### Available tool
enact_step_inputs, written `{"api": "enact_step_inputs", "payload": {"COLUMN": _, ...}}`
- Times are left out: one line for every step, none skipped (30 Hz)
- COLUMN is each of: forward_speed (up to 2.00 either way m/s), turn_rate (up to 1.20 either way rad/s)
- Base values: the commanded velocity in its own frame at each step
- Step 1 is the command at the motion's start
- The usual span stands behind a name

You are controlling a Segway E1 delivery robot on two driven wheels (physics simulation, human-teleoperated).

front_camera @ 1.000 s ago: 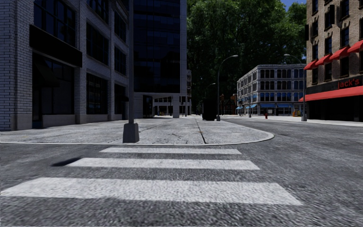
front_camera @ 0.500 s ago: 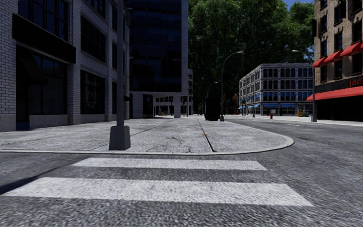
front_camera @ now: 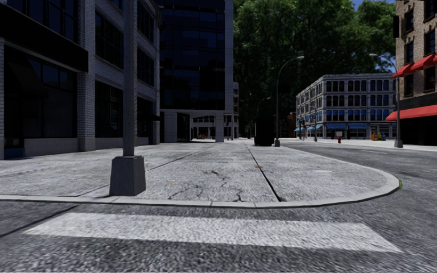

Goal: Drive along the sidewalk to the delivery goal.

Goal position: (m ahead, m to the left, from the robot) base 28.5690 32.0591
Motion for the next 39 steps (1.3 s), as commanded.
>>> {"api": "enact_step_inputs", "payload": {"forward_speed": 2.0, "turn_rate": 0.24}}
{"api": "enact_step_inputs", "payload": {"forward_speed": 2.0, "turn_rate": 0.24}}
{"api": "enact_step_inputs", "payload": {"forward_speed": 2.0, "turn_rate": 0.24}}
{"api": "enact_step_inputs", "payload": {"forward_speed": 2.0, "turn_rate": 0.24}}
{"api": "enact_step_inputs", "payload": {"forward_speed": 2.0, "turn_rate": 0.24}}
{"api": "enact_step_inputs", "payload": {"forward_speed": 2.0, "turn_rate": 0.24}}
{"api": "enact_step_inputs", "payload": {"forward_speed": 2.0, "turn_rate": 0.24}}
{"api": "enact_step_inputs", "payload": {"forward_speed": 2.0, "turn_rate": 0.24}}
{"api": "enact_step_inputs", "payload": {"forward_speed": 2.0, "turn_rate": 0.24}}
{"api": "enact_step_inputs", "payload": {"forward_speed": 2.0, "turn_rate": 0.24}}
{"api": "enact_step_inputs", "payload": {"forward_speed": 2.0, "turn_rate": 0.24}}
{"api": "enact_step_inputs", "payload": {"forward_speed": 2.0, "turn_rate": 0.22}}
{"api": "enact_step_inputs", "payload": {"forward_speed": 2.0, "turn_rate": 0.22}}
{"api": "enact_step_inputs", "payload": {"forward_speed": 2.0, "turn_rate": 0.2}}
{"api": "enact_step_inputs", "payload": {"forward_speed": 2.0, "turn_rate": 0.15}}
{"api": "enact_step_inputs", "payload": {"forward_speed": 2.0, "turn_rate": 0.06}}
{"api": "enact_step_inputs", "payload": {"forward_speed": 2.0, "turn_rate": 0.0}}
{"api": "enact_step_inputs", "payload": {"forward_speed": 2.0, "turn_rate": 0.0}}
{"api": "enact_step_inputs", "payload": {"forward_speed": 1.99, "turn_rate": 0.0}}
{"api": "enact_step_inputs", "payload": {"forward_speed": 1.92, "turn_rate": 0.0}}
{"api": "enact_step_inputs", "payload": {"forward_speed": 1.78, "turn_rate": 0.0}}
{"api": "enact_step_inputs", "payload": {"forward_speed": 1.68, "turn_rate": 0.0}}
{"api": "enact_step_inputs", "payload": {"forward_speed": 1.68, "turn_rate": 0.0}}
{"api": "enact_step_inputs", "payload": {"forward_speed": 1.62, "turn_rate": 0.0}}
{"api": "enact_step_inputs", "payload": {"forward_speed": 1.58, "turn_rate": 0.0}}
{"api": "enact_step_inputs", "payload": {"forward_speed": 1.54, "turn_rate": 0.0}}
{"api": "enact_step_inputs", "payload": {"forward_speed": 1.5, "turn_rate": 0.0}}
{"api": "enact_step_inputs", "payload": {"forward_speed": 1.5, "turn_rate": 0.0}}
{"api": "enact_step_inputs", "payload": {"forward_speed": 1.48, "turn_rate": 0.0}}
{"api": "enact_step_inputs", "payload": {"forward_speed": 1.47, "turn_rate": 0.0}}
{"api": "enact_step_inputs", "payload": {"forward_speed": 1.47, "turn_rate": 0.0}}
{"api": "enact_step_inputs", "payload": {"forward_speed": 1.47, "turn_rate": 0.0}}
{"api": "enact_step_inputs", "payload": {"forward_speed": 1.47, "turn_rate": 0.0}}
{"api": "enact_step_inputs", "payload": {"forward_speed": 1.47, "turn_rate": 0.0}}
{"api": "enact_step_inputs", "payload": {"forward_speed": 1.47, "turn_rate": 0.0}}
{"api": "enact_step_inputs", "payload": {"forward_speed": 1.47, "turn_rate": 0.0}}
{"api": "enact_step_inputs", "payload": {"forward_speed": 1.47, "turn_rate": 0.0}}
{"api": "enact_step_inputs", "payload": {"forward_speed": 1.47, "turn_rate": 0.0}}
{"api": "enact_step_inputs", "payload": {"forward_speed": 1.47, "turn_rate": 0.0}}
